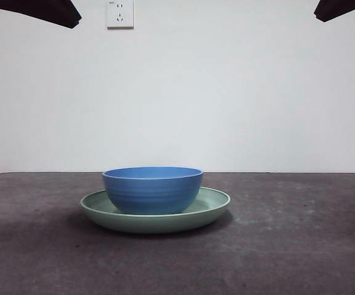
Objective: Pick up the blue bowl, put it on the green plate, put it on desk
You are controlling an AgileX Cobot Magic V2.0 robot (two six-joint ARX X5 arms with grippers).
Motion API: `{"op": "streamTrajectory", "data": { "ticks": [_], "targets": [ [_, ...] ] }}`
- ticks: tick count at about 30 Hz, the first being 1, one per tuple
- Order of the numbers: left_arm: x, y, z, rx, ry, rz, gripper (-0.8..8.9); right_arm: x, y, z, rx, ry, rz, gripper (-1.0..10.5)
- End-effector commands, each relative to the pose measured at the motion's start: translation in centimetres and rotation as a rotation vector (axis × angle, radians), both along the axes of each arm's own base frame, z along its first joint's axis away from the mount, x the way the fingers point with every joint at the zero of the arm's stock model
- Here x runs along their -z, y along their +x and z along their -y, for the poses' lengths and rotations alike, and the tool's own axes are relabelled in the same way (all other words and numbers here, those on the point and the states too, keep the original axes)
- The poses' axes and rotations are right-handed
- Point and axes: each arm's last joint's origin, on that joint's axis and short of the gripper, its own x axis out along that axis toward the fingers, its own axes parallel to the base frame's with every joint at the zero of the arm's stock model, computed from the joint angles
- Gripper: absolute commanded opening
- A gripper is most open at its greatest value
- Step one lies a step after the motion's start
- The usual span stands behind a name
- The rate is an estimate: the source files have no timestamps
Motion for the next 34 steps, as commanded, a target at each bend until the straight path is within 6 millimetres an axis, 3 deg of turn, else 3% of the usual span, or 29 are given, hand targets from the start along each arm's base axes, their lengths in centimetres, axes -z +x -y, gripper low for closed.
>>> {"op": "streamTrajectory", "data": {
  "ticks": [1, 5, 9, 15, 19, 25, 34],
  "targets": [
    [-0.3, 0.0, 0.2, 0.019, -0.005, 0.023, 0.09, -0.5, 0.1, -0.2, -0.015, 0.005, 0.025, 0.1],
    [-0.4, -0.2, 0.0, 0.019, -0.010, 0.031, 0.09, -0.5, 0.1, -0.2, -0.015, 0.005, 0.025, 0.1],
    [-1.8, -0.3, -1.1, -0.043, -0.010, 0.211, 0.09, -0.5, 0.2, -0.2, -0.015, 0.005, 0.025, 0.1],
    [-4.9, -1.1, -4.6, -0.323, -0.064, 0.567, 0.09, -0.5, 0.1, -0.2, -0.015, 0.005, 0.025, 0.1],
    [-5.2, -2.2, -6.9, -0.520, -0.090, 0.753, 0.09, -0.5, 0.1, -0.2, -0.015, 0.005, 0.025, 0.1],
    [-1.8, -4.0, -9.1, -0.763, -0.061, 0.885, 0.09, -0.5, 0.1, -0.2, -0.015, 0.005, 0.025, 0.1],
    [6.0, -4.7, -10.1, -0.850, 0.014, 0.820, 0.09, -0.5, 0.1, -0.2, -0.015, 0.005, 0.025, 0.1]
  ]
}}
